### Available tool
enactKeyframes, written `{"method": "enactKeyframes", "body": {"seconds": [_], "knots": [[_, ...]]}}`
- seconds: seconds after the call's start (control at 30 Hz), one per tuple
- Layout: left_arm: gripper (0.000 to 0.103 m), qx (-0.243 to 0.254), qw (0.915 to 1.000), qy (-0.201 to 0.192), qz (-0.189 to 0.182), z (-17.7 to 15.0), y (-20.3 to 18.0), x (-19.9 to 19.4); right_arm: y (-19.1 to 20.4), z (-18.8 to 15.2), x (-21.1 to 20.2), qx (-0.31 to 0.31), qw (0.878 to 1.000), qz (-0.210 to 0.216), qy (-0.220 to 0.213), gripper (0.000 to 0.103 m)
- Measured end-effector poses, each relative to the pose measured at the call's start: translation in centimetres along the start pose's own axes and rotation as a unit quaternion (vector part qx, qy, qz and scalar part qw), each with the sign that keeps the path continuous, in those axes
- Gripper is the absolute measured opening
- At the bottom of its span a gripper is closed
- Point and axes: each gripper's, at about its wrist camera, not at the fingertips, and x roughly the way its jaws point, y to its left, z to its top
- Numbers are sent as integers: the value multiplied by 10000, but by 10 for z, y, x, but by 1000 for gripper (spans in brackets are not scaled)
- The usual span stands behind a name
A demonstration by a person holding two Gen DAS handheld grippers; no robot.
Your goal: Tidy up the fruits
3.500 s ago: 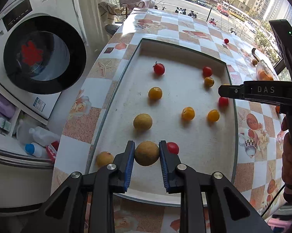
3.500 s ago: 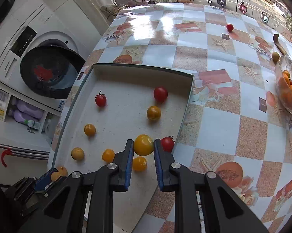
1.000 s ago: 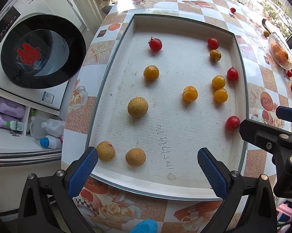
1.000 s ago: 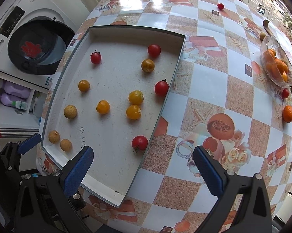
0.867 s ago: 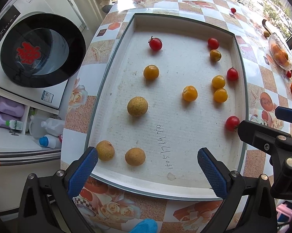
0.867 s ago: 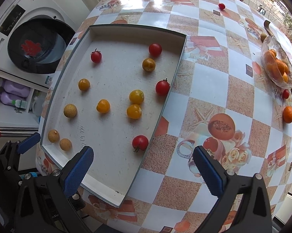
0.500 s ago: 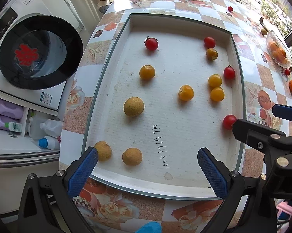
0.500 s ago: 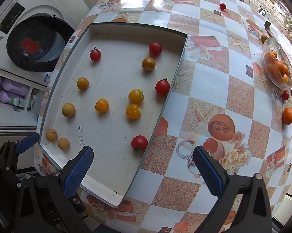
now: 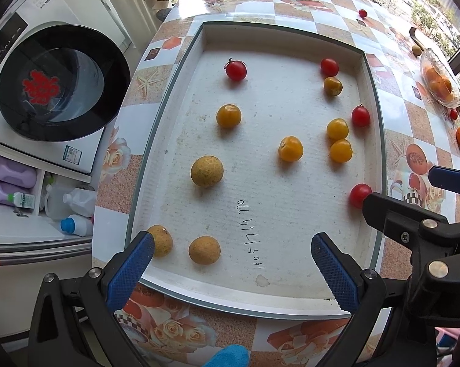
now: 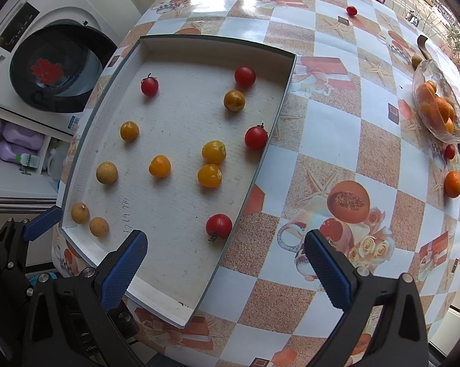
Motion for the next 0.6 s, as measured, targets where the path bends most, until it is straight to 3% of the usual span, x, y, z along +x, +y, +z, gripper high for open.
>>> {"method": "enactKeyframes", "body": {"seconds": [0.6], "knots": [[103,40,9998,-210,-55,-1,-2,-5,0,0,-1,-26,10000,-30,-2,102]]}}
